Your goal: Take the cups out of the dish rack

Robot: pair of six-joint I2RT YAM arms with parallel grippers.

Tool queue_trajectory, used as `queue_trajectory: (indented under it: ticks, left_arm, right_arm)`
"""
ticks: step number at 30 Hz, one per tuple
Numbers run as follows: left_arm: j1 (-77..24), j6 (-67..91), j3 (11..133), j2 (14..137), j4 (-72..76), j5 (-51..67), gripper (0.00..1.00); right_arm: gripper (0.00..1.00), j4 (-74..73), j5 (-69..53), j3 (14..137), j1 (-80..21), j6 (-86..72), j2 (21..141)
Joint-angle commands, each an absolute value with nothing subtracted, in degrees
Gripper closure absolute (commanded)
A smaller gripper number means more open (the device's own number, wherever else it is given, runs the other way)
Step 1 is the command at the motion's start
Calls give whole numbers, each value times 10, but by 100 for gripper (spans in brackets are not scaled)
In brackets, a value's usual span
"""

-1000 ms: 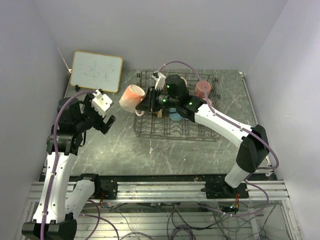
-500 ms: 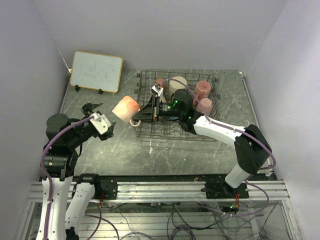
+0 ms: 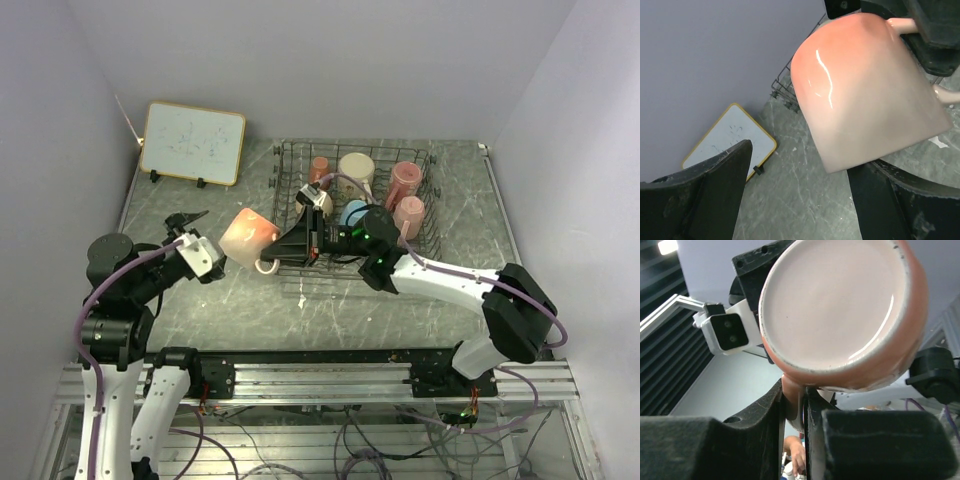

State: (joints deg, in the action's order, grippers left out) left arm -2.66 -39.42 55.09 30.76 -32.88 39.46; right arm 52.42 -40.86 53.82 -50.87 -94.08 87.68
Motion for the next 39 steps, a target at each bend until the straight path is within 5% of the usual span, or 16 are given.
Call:
queue_trajectory:
  ticks: [1, 14, 22, 25, 27, 30, 35, 39]
  left_arm:
    - [-22, -326, 593, 318, -300, 441, 16]
    - [-22, -180, 600, 262, -258, 474, 32]
    - [-21, -245, 615, 266, -288, 457, 79]
    - [-21, -229, 608, 265, -268, 433, 93]
    - [-21, -232, 608, 266, -269, 428, 93]
    - [-21, -248, 611, 276, -298, 412, 93]
    - [-22, -285, 625, 333, -386, 309, 93]
    - [-22, -304, 638, 405, -439, 209, 93]
  right_arm:
    - [100, 626, -375, 551, -546, -968, 874]
    - [100, 697, -323, 607, -593, -1021, 942]
    - [100, 682, -304, 580, -593, -1033, 937]
    - [82, 664, -298, 569, -593, -1031, 934]
    - [72, 641, -295, 554, -592, -1024, 928]
    - [40, 566, -284, 542, -582, -1000, 911]
    - [7, 449, -278, 524, -549, -950, 884]
    - [0, 287, -266, 522, -515, -866, 852]
